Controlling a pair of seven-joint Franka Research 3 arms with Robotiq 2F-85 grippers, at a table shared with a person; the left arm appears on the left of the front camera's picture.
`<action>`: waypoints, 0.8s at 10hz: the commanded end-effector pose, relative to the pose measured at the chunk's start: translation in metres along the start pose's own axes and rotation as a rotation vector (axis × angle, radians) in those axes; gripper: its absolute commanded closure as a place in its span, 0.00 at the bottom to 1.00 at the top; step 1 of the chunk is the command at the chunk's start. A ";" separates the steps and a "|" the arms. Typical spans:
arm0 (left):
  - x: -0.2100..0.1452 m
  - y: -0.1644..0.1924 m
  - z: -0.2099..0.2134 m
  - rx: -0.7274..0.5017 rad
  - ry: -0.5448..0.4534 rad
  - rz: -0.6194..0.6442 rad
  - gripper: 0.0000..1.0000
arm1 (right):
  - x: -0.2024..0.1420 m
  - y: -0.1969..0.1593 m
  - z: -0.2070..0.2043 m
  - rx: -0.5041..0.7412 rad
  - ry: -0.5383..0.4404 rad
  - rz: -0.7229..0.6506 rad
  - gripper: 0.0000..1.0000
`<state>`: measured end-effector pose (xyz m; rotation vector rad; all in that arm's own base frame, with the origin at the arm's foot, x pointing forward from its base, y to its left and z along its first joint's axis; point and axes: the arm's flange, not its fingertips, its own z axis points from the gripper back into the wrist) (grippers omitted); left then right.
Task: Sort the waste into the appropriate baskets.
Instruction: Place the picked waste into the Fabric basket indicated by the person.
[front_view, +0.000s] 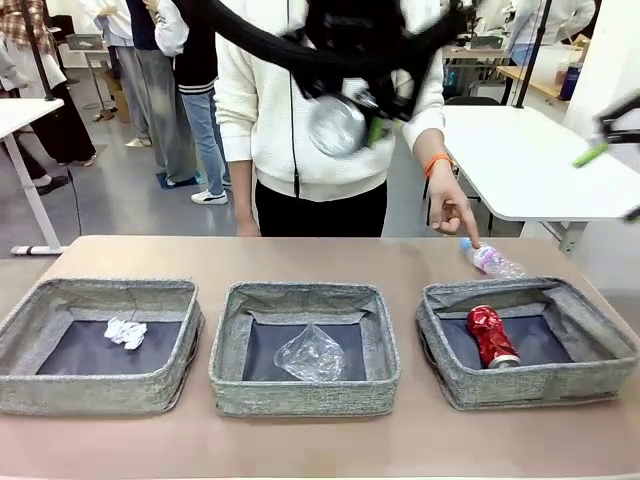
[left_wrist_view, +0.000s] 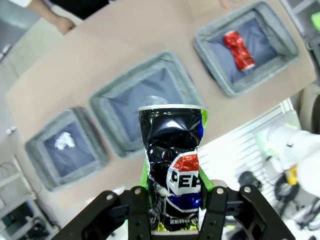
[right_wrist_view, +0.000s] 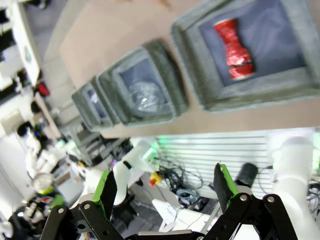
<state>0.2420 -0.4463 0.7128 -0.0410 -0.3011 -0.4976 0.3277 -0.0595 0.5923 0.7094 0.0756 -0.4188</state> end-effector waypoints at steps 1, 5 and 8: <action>-0.039 -0.059 -0.050 -0.075 -0.082 0.104 0.65 | -0.014 -0.079 0.087 0.081 -0.117 -0.125 0.00; -0.030 -0.185 -0.177 -0.246 -0.087 0.119 0.65 | -0.049 -0.138 0.125 0.184 -0.249 -0.242 0.00; 0.009 -0.205 -0.227 -0.185 -0.009 0.206 0.65 | -0.049 -0.138 0.125 0.184 -0.249 -0.242 0.00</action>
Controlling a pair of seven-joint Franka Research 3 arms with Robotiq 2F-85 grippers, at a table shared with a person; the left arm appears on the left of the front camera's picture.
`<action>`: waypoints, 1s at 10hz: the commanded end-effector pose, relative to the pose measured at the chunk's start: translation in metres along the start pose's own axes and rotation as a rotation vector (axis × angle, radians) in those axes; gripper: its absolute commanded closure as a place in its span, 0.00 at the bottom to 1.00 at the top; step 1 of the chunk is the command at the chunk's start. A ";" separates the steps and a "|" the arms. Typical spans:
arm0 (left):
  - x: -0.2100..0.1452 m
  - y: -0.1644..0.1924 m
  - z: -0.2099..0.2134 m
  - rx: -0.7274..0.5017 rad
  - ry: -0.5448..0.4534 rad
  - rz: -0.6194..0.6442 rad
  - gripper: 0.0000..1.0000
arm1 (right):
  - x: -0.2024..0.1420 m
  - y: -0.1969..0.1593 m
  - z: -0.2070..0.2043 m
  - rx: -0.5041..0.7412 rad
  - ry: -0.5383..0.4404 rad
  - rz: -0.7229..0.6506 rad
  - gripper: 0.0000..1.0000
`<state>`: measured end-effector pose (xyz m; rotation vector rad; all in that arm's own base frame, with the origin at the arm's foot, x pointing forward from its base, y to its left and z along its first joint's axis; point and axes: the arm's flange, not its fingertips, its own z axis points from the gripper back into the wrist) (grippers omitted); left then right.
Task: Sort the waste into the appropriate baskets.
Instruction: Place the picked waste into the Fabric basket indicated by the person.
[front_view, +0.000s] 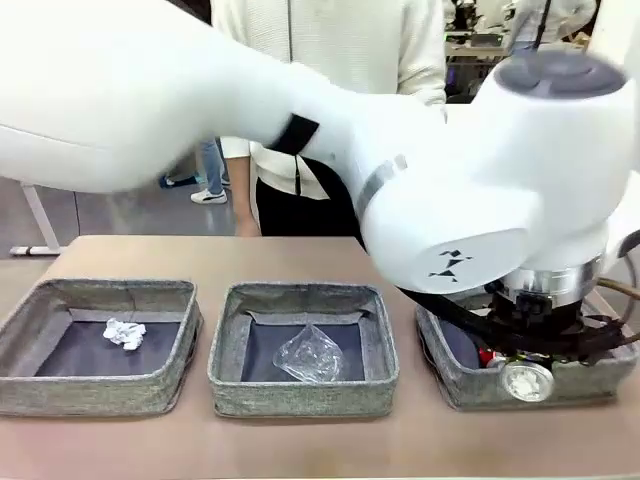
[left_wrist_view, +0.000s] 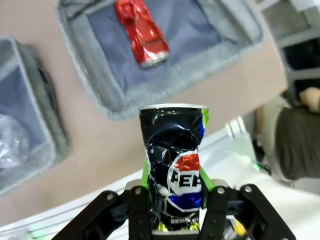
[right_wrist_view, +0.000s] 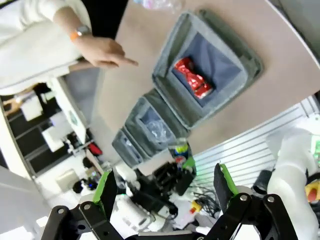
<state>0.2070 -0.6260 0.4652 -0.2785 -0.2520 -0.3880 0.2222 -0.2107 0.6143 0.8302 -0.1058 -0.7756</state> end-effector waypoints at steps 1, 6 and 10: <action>0.032 -0.028 0.003 0.070 -0.001 0.070 0.65 | 0.002 -0.005 0.004 -0.001 0.002 0.027 0.00; 0.091 0.004 -0.019 0.166 -0.034 0.201 0.65 | 0.002 -0.005 0.004 -0.001 0.002 0.027 0.00; 0.127 0.005 -0.036 0.100 -0.021 0.254 0.65 | 0.002 -0.005 0.004 -0.001 0.002 0.027 0.00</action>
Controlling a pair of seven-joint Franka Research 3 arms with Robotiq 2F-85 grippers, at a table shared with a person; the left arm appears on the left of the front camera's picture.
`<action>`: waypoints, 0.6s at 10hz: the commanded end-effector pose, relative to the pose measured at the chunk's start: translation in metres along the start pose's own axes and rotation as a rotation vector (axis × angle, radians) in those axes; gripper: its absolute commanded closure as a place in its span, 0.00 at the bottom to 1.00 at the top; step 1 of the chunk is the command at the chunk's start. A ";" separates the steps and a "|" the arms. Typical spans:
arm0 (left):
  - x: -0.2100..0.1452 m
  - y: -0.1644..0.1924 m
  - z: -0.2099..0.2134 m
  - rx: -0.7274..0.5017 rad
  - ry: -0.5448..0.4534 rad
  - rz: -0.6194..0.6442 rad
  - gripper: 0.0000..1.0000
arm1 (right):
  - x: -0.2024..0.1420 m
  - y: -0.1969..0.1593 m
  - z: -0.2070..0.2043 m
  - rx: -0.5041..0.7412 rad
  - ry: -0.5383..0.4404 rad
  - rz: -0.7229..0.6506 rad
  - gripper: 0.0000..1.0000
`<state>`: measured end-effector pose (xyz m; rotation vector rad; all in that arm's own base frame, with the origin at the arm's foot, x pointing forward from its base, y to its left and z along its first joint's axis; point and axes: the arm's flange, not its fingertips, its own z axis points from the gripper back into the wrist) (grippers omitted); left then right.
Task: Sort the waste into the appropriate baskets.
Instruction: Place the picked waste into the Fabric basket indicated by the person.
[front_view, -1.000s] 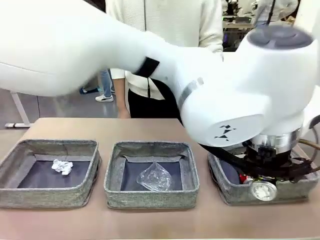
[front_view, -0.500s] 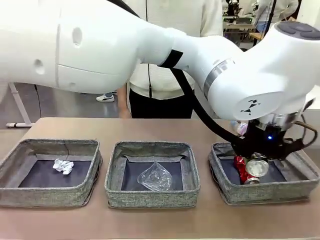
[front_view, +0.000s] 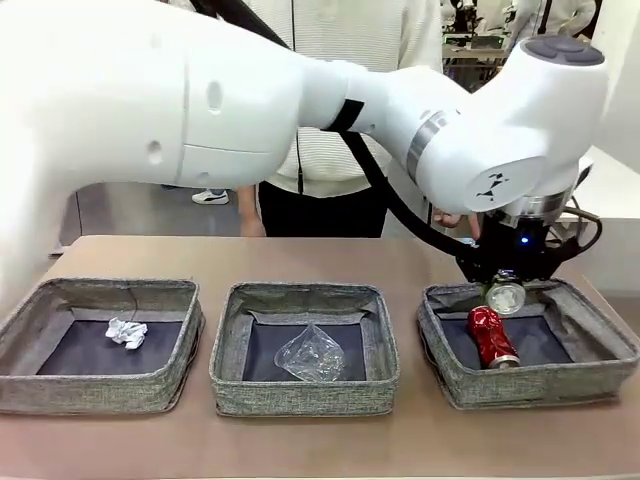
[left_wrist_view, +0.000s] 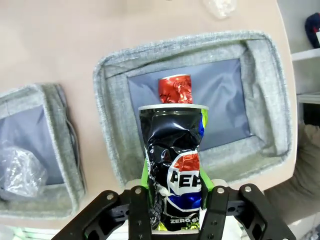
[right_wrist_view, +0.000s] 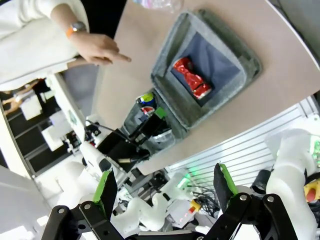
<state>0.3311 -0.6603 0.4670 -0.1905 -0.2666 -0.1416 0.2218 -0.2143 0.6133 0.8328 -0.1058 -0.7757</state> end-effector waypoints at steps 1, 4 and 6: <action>0.003 -0.016 -0.004 -0.015 0.012 0.020 0.65 | 0.000 -0.003 0.002 -0.003 0.001 0.027 0.00; 0.007 -0.013 -0.007 -0.031 0.036 0.035 0.21 | 0.000 -0.003 0.002 -0.003 0.001 0.027 0.00; 0.010 -0.014 -0.005 -0.036 0.031 0.035 0.00 | 0.000 -0.003 0.002 -0.003 0.001 0.027 0.00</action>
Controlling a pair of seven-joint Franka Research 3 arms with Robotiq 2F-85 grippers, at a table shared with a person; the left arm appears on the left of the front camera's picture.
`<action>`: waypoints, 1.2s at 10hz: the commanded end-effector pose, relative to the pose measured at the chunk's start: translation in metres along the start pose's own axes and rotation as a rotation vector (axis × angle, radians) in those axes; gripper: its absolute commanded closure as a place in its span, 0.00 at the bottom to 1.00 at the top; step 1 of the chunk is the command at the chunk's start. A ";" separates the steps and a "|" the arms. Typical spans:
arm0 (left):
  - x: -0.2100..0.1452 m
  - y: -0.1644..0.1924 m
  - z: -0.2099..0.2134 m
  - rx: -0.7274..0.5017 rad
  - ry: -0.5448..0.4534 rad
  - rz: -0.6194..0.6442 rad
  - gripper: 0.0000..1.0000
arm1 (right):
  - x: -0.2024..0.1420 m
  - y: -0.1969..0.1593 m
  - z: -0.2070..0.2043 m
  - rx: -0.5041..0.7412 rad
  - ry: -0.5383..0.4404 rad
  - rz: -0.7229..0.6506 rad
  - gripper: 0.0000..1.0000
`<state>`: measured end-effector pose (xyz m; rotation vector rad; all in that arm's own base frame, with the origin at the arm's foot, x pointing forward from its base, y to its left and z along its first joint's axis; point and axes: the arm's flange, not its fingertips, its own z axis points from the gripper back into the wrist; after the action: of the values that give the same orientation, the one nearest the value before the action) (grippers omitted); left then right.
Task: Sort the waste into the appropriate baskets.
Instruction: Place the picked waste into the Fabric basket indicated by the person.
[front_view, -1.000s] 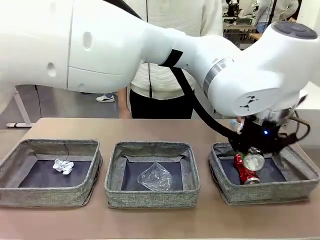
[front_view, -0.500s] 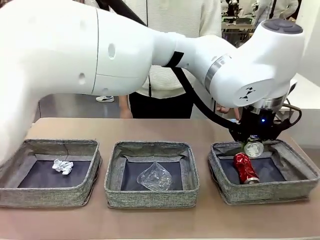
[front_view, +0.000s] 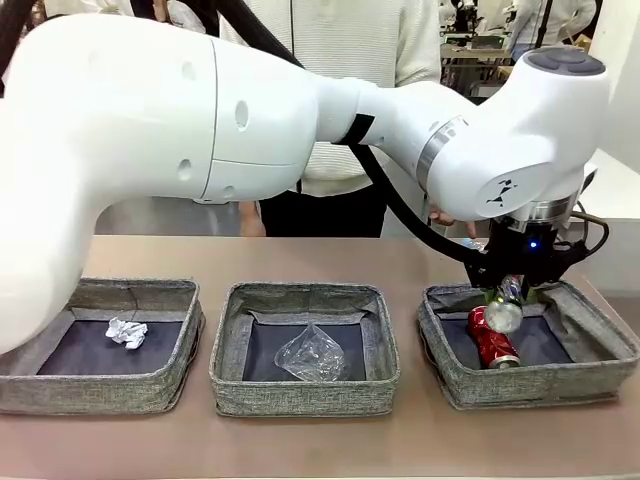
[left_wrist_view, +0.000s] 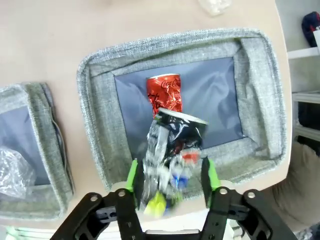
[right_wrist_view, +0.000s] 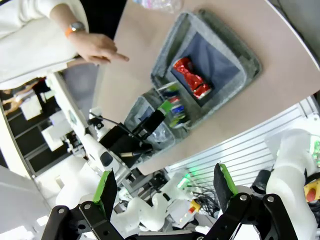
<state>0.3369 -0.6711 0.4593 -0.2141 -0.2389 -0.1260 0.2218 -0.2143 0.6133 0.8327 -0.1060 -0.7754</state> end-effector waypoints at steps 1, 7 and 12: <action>0.006 -0.007 0.007 -0.011 0.002 0.011 0.00 | 0.000 -0.003 0.002 -0.003 0.001 0.027 0.00; 0.006 0.035 0.038 -0.066 0.216 -0.078 0.00 | 0.000 -0.003 0.002 -0.003 0.001 0.027 0.00; 0.044 0.261 0.124 -0.257 0.339 -0.145 0.00 | 0.037 0.050 -0.048 -0.106 0.226 0.044 0.00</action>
<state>0.4034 -0.4665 0.5411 -0.3898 0.0493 -0.3391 0.2752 -0.1884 0.5970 0.8189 0.0469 -0.6866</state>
